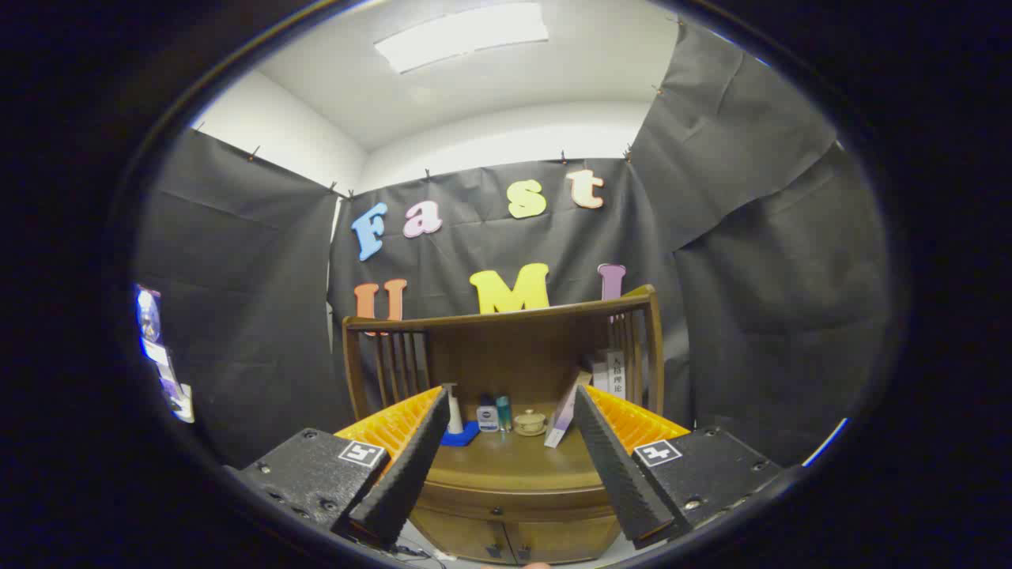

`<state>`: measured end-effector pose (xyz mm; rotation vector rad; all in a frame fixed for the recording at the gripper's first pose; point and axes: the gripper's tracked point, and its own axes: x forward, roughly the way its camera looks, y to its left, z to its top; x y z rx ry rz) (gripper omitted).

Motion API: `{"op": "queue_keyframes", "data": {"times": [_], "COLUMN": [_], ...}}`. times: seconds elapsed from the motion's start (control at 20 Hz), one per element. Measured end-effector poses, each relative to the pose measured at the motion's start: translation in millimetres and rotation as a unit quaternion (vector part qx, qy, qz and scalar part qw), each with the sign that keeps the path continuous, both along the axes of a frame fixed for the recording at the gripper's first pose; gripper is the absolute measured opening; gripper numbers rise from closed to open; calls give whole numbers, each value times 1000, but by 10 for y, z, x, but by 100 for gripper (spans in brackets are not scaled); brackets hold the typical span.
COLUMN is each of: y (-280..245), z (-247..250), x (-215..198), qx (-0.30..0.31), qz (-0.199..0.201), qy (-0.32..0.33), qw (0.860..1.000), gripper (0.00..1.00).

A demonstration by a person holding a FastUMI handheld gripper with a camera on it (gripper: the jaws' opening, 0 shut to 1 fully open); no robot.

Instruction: Pull open the drawer, take out the items inside it, and place them on the countertop above the cabinet.

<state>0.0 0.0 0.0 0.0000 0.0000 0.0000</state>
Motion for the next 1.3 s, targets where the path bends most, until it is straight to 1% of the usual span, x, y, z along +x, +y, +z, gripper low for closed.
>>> {"op": "queue_keyframes", "data": {"times": [0.1, 0.15, 0.3, 0.55, 0.8, 1.1, 1.3], "y": [-65, -76, -1, 59, 128, 165, 245], "z": [-30, -55, -94, -102, -464, -874, -1195], "x": [53, 66, 100, 143, 260, 455, 590], "qx": [-9, -8, 3, -1, 8, 15, 11], "qz": [-19, -20, -15, -13, -6, -12, -6], "qy": [-4, -5, 0, -4, 23, 39, 48], "qw": [1000, 1000, 1000, 1000, 1000, 999, 999], "gripper": [99, 99, 99, 99, 99, 99, 99]}}
